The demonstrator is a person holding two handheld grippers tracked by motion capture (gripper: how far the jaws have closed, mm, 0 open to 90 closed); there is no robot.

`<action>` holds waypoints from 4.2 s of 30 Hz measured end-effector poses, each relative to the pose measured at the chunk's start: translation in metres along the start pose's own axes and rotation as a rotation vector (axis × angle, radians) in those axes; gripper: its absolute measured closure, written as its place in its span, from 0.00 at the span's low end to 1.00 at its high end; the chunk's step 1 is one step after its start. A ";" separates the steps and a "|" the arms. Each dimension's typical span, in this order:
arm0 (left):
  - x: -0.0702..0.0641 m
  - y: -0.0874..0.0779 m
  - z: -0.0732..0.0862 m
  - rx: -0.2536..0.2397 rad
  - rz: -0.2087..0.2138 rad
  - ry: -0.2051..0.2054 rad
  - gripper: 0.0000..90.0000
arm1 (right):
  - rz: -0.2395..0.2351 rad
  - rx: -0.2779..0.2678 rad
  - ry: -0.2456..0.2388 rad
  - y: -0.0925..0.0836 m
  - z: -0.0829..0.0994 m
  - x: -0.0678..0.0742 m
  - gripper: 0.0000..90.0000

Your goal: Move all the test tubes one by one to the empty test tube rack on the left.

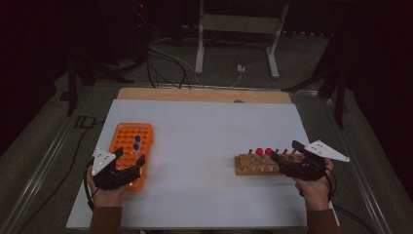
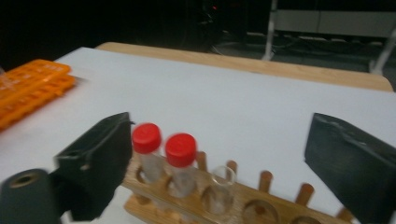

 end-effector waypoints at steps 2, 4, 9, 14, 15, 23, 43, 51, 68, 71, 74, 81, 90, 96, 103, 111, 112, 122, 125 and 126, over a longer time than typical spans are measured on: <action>0.001 0.000 0.000 0.003 -0.018 -0.004 0.03 | 0.011 0.003 0.004 0.002 0.003 -0.003 0.20; 0.003 0.001 -0.001 0.005 -0.032 -0.011 0.00 | 0.019 0.004 -0.004 0.002 0.006 -0.006 0.37; 0.003 -0.002 -0.004 -0.026 -0.028 -0.007 0.00 | 0.018 0.016 -0.009 0.005 0.013 -0.009 0.60; 0.003 -0.003 -0.004 -0.031 -0.031 0.001 0.00 | -0.012 0.064 -0.016 0.012 0.025 -0.007 0.68; 0.003 -0.003 -0.003 -0.030 -0.032 -0.002 0.00 | -0.013 0.073 -0.020 0.014 0.027 -0.007 0.69; 0.002 -0.001 -0.001 -0.021 -0.022 -0.001 0.00 | 0.012 0.109 -0.051 0.025 0.041 -0.001 0.84; 0.000 0.001 0.001 -0.018 -0.016 -0.004 0.00 | 0.041 0.069 -0.063 0.019 0.031 -0.001 0.85; -0.002 0.002 0.001 -0.020 -0.011 -0.001 0.00 | 0.019 0.035 -0.041 0.006 0.014 0.000 0.85; -0.004 0.001 0.002 -0.018 -0.013 0.002 0.00 | -0.001 -0.035 -0.063 -0.021 -0.015 0.011 0.85; -0.004 0.001 0.001 -0.022 -0.014 0.001 0.00 | -0.021 -0.025 -0.077 -0.020 -0.015 0.016 0.84; -0.006 -0.003 -0.002 -0.035 -0.016 0.004 0.00 | -0.034 -0.017 -0.087 -0.019 -0.013 0.020 0.84; -0.027 -0.005 -0.013 -0.056 0.022 0.047 0.01 | -0.081 -0.032 -0.098 -0.022 -0.018 0.035 0.84; -0.068 0.008 -0.025 -0.041 0.124 0.088 0.01 | -0.150 -0.029 -0.115 -0.017 -0.017 0.059 0.84; -0.109 0.027 -0.032 -0.033 0.222 0.131 0.04 | -0.183 -0.016 -0.118 -0.010 -0.015 0.071 0.84; -0.161 0.050 -0.029 -0.002 0.358 0.170 0.08 | -0.200 -0.009 -0.107 -0.006 -0.015 0.078 0.84; -0.212 0.072 -0.021 0.048 0.466 0.225 0.10 | -0.219 0.000 -0.118 -0.001 -0.011 0.087 0.84; -0.217 0.075 -0.021 0.053 0.475 0.229 0.10 | -0.224 0.004 -0.118 -0.001 -0.010 0.088 0.84; -0.249 0.095 -0.011 0.076 0.528 0.277 0.48 | -0.260 0.017 -0.130 0.003 -0.005 0.102 0.84; -0.256 0.099 -0.007 0.090 0.542 0.299 0.60 | -0.268 0.022 -0.134 0.003 -0.004 0.104 0.84; -0.257 0.101 -0.006 0.096 0.544 0.305 0.63 | -0.270 0.024 -0.135 0.003 -0.004 0.105 0.84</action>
Point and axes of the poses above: each handheld gripper's, and its own axes: y roughly forward along the jaws, z roughly out of its underside, x roughly to its left, the point moved 7 cm from there along y, roughly forward along the jaws, and after that the axes turned 5 degrees about z, right-handed, at the moved point
